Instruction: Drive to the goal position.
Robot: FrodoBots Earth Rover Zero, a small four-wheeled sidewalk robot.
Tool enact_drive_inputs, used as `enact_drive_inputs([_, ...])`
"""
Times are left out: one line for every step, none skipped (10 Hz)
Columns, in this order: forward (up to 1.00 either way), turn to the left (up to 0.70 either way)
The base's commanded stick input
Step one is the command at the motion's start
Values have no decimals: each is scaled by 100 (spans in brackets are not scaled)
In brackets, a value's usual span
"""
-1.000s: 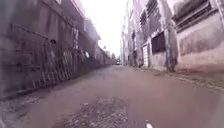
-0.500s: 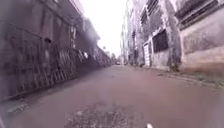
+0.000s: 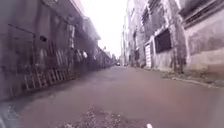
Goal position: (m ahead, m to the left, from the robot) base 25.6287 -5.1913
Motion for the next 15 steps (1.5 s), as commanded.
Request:
enact_drive_inputs([60,0])
enact_drive_inputs([60,0])
enact_drive_inputs([60,0])
enact_drive_inputs([60,0])
enact_drive_inputs([60,0])
enact_drive_inputs([60,0])
enact_drive_inputs([60,0])
enact_drive_inputs([60,-11])
enact_drive_inputs([60,-13])
enact_drive_inputs([60,-3])
enact_drive_inputs([60,0])
enact_drive_inputs([60,0])
enact_drive_inputs([60,0])
enact_drive_inputs([60,0])
enact_drive_inputs([60,0])
